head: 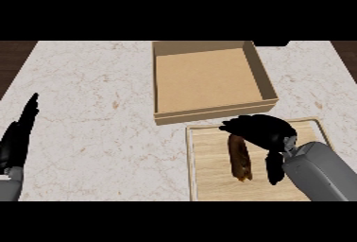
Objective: Pick the sweet potato from the tray and place it in the cardboard box
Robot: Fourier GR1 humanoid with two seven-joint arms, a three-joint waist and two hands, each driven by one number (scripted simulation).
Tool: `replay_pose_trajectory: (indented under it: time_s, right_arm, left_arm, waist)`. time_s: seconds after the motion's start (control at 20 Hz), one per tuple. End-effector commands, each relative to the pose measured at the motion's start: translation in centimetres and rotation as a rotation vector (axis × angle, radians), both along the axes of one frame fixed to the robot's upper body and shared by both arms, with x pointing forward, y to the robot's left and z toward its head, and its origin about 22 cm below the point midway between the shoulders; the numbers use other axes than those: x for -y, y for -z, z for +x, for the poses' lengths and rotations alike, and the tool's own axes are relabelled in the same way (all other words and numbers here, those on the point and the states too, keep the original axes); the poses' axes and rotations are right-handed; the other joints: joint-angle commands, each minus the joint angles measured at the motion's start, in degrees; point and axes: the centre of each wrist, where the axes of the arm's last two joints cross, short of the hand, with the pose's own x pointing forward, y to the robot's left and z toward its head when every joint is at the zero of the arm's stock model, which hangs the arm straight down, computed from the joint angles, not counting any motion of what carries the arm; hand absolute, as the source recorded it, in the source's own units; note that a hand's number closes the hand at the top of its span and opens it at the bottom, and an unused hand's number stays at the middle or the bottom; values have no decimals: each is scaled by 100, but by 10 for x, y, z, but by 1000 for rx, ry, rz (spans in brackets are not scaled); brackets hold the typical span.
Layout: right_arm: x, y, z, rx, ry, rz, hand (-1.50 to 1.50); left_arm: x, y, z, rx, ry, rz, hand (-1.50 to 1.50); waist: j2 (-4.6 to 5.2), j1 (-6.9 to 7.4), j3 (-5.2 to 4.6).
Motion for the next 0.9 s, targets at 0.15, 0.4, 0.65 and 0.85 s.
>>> replay_pose_trajectory:
  time_s: [0.15, 0.4, 0.65, 0.85]
  right_arm:
    - [-7, -8, -20, -10, -55, 75, -150]
    - [-39, 11, -22, -3, -43, -31, -150]
    - [-26, 32, -39, -26, 0, -120, -150]
    - [-30, 29, -27, -27, 26, -150, -150]
  left_arm:
    - [1, 19, 3, 0, -10, -2, 0]
    - [-10, -3, 13, -3, -12, -6, 0]
    - [-8, -2, 2, 8, -15, 12, 0]
    - [0, -3, -4, -11, 2, 4, 0]
  waist:
    - [9, -22, 3]
    - [15, -3, 4]
    - [10, -8, 5]
    - [8, 8, 5]
